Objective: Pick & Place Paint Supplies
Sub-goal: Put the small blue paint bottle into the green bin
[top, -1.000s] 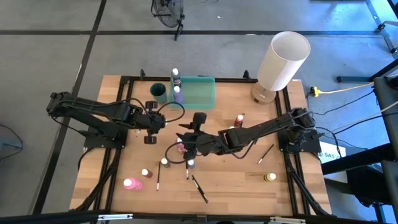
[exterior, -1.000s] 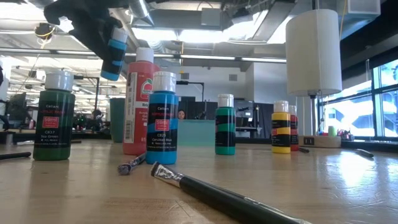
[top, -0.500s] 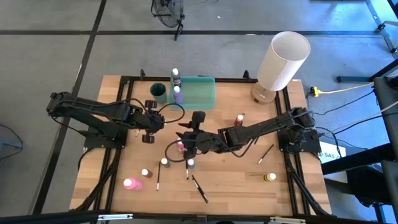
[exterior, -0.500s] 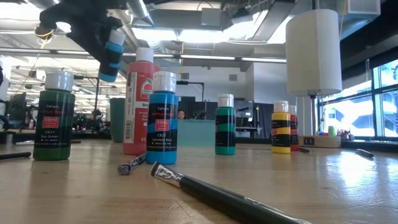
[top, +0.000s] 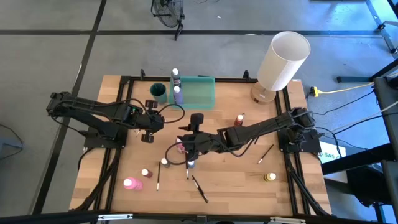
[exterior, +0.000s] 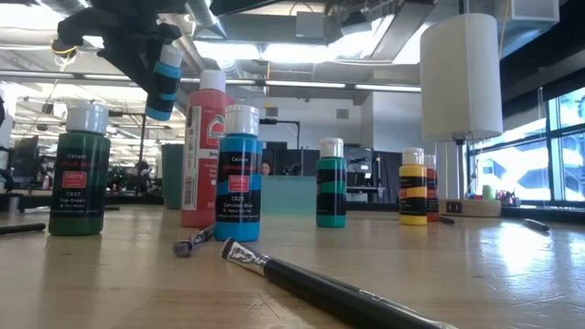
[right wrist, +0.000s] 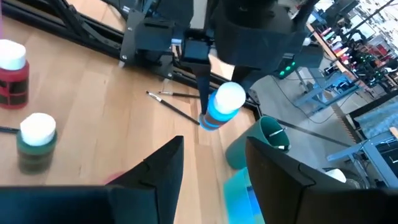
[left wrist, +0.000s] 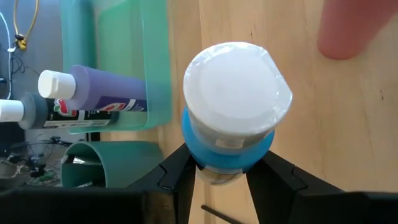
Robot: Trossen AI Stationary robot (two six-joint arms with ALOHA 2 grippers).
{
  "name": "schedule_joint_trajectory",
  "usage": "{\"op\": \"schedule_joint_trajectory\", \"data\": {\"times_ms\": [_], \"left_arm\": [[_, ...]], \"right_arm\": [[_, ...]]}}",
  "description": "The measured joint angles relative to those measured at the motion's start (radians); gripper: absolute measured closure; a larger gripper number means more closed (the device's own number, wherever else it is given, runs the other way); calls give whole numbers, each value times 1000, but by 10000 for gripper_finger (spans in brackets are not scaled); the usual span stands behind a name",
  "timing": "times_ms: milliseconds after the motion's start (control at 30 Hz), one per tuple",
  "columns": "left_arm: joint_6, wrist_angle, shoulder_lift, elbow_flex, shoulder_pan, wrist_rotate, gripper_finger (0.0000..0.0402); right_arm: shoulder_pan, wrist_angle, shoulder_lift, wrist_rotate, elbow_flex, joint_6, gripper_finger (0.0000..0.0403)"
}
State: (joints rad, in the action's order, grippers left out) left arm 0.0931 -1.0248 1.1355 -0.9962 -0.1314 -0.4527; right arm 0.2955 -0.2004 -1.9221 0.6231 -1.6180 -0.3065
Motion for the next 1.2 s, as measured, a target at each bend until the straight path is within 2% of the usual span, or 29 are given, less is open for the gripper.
{"op": "schedule_joint_trajectory", "data": {"times_ms": [167, 333, 500, 600, 900, 1033, 1200], "left_arm": [[0, 0, 0, 0, 0, 7, 280], [0, 0, 0, 0, 0, -1, 279], [1, 0, 0, 0, 0, -4, 280], [7, 0, 0, 0, -1, -36, 280], [78, 26, 16, 0, -28, -128, 280], [113, 60, 54, 0, -42, -132, 280], [121, 73, 92, 0, -45, -157, 279]], "right_arm": [[-2, -37, 0, -52, 0, 3, 203], [-13, -74, 0, -54, 0, 41, 141], [-33, -63, 0, 45, 0, 208, 66], [-39, -66, 0, 92, 0, 217, 40], [-55, -14, 0, 56, 0, 168, 29], [-81, 26, 0, -80, 0, 136, 29], [-111, -25, 0, -226, 0, 150, 29]]}}
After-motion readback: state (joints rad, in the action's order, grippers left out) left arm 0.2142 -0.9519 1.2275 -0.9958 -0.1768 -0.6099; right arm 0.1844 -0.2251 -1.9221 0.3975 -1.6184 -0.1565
